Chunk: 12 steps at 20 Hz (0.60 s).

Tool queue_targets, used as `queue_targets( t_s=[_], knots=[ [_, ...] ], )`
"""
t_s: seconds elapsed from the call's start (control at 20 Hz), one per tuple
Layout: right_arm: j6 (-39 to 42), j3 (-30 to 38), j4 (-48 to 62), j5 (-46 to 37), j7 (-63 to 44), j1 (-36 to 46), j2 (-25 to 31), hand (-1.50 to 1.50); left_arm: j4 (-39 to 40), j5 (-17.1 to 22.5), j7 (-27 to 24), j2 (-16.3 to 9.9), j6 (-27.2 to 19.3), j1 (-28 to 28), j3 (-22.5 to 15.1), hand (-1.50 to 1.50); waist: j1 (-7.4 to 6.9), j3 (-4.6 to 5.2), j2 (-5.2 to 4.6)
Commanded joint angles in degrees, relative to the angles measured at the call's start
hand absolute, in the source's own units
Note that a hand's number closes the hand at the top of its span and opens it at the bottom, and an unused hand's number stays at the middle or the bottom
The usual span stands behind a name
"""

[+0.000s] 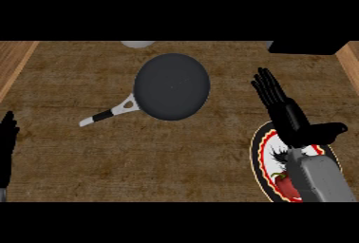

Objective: Pick the bell pepper from the plate and place it in the pan

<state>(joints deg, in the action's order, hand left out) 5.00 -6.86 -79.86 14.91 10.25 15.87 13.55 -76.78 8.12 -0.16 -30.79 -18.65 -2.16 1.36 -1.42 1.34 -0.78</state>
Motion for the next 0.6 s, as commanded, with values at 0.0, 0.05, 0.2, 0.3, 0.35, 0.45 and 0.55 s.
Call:
queue_targets(
  t_s=[0.0, 0.05, 0.2, 0.3, 0.35, 0.45, 0.55],
  knots=[
    [7.82, -1.12, 1.73, 1.36, -0.48, 3.54, 2.21, -1.50, 2.85, 0.06, -0.65, 0.39, 1.89, 0.55, 0.53, 0.00, 1.00, -1.32, 0.65],
    [12.14, -6.33, -5.28, 0.64, 1.44, -1.32, 2.57, -1.50, 2.17, -0.29, 0.93, -0.15, 1.11, 1.16, 0.20, 0.00, 1.84, -1.32, 0.93],
    [27.01, -12.58, -10.31, 4.16, 3.56, 0.64, 5.89, -1.50, 2.67, -1.06, 4.32, -0.26, 2.81, 2.94, -2.66, 0.00, 2.41, -1.41, 0.95],
    [9.54, 3.21, -8.39, 17.61, 10.84, -2.92, -8.36, -1.50, 2.61, 0.40, 4.01, 1.18, 2.27, 1.11, -1.92, 0.00, 7.46, -3.96, 0.39],
    [13.57, -1.85, -12.48, -11.32, 6.62, 6.33, 15.99, 1.50, 3.35, -0.34, 4.83, 0.27, 2.43, 0.80, -2.20, 0.00, 7.14, 0.10, 4.52],
    [7.28, 4.16, -7.22, -8.05, 12.02, -6.55, 12.53, 1.50, 2.56, 0.82, 7.17, 0.12, 4.28, 2.44, -2.56, 0.00, 6.12, -1.57, 0.92],
    [17.98, 7.15, -3.23, 7.15, 18.08, -11.54, 9.32, 1.50, 0.36, 1.11, 10.42, 0.18, 4.95, 4.36, -3.52, 0.00, 4.04, -1.68, 0.61]
  ],
)
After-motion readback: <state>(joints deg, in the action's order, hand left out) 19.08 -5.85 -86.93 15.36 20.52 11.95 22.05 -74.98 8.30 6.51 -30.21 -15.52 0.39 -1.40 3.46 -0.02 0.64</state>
